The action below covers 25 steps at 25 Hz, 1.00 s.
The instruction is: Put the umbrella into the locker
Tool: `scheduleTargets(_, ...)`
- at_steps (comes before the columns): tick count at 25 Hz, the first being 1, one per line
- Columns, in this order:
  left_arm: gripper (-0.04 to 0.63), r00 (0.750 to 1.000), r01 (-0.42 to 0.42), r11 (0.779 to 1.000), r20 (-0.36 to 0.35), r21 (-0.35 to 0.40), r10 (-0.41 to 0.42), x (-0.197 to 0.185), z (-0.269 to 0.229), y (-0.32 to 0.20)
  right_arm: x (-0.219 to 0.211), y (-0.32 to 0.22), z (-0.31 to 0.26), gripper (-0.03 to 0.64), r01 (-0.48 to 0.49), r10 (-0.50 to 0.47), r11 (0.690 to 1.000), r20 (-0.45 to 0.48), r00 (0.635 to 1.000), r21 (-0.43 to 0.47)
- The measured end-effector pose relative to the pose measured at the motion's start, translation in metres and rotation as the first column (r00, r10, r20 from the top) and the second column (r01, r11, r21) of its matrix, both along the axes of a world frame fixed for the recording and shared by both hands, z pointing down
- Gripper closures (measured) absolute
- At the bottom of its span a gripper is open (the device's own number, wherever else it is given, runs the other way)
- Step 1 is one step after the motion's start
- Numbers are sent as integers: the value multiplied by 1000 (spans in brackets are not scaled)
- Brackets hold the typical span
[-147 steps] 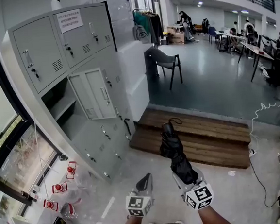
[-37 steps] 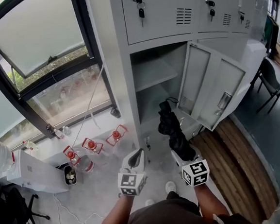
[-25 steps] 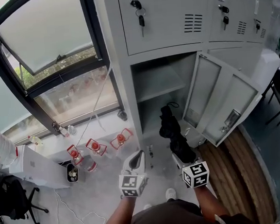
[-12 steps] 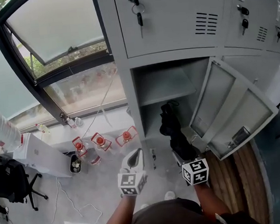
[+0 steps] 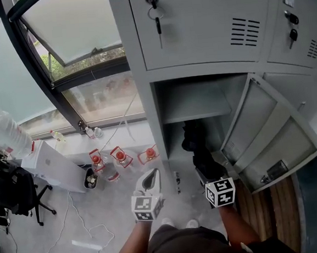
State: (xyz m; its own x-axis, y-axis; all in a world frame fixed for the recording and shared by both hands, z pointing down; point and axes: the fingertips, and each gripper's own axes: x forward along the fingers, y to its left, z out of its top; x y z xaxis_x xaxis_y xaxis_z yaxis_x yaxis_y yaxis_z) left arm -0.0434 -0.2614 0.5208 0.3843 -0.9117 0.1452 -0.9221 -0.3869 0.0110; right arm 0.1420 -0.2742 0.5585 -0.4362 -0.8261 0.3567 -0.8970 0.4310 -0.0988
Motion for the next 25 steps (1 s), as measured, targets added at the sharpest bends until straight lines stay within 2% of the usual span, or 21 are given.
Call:
scheduleTargets(7,592,1000,15,1000,14,-14,-15,-20,0,-13,-1,-18,-5,383,-19,19,1000,-12,1000,-3)
scheduleTargets(19,592,998,-63,998,10,-30,64,-1,4,-28,-10,-54,-2,383,-66,66,998,-19,998,-17)
scheduleTargets(25,592,998,-65,997,3,-38,66,-2,6,-35,-17,-77,-7,383,-74,74,997,-37,997,-6)
